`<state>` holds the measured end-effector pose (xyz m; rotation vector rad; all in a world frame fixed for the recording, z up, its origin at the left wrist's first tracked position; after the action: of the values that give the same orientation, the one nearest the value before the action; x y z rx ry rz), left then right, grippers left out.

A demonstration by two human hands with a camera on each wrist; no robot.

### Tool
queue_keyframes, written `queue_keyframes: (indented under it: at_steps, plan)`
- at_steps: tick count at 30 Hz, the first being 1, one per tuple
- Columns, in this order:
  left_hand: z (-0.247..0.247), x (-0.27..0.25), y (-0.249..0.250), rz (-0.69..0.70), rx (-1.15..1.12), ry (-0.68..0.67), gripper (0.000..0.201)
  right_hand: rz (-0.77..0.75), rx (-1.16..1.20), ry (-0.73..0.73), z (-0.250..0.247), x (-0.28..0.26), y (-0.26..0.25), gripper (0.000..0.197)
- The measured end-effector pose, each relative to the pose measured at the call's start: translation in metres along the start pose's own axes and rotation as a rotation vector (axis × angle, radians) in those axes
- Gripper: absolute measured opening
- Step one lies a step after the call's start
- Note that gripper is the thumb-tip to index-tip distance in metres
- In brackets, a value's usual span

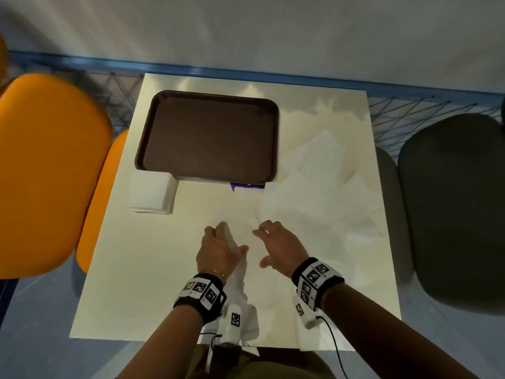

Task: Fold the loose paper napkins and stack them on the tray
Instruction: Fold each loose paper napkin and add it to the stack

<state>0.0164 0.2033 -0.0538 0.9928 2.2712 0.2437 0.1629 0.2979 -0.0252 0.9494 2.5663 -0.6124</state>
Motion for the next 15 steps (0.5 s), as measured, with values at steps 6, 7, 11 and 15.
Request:
queue_keyframes:
  at_steps: [6, 7, 11, 15]
  plan:
    - [-0.023, 0.022, 0.001, -0.097, 0.005, 0.195, 0.112, -0.097, -0.009, -0.043, 0.005, -0.015, 0.007, 0.075]
    - [-0.024, 0.028, 0.002, -0.107, 0.029, 0.173, 0.115, -0.104, -0.016, -0.04, 0.006, -0.017, 0.006, 0.075]
    - [-0.023, 0.044, 0.0, -0.213, -0.204, 0.078, 0.101, -0.092, -0.032, -0.044, 0.006, -0.016, 0.008, 0.079]
    - [-0.029, 0.043, 0.002, -0.224, -0.362, 0.084, 0.045, -0.138, -0.095, -0.09, 0.001, -0.013, 0.006, 0.083]
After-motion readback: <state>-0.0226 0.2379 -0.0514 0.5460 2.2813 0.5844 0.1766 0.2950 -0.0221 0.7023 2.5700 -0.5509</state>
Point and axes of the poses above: each hand's wrist, its own x-axis towards the middle knuckle, its own z-axis out of the palm, y = z × x, the point moved 6 cm from there along x, towards the middle knuckle, and after that the axes turned 4 degrees about z, right-handed, at the moved point
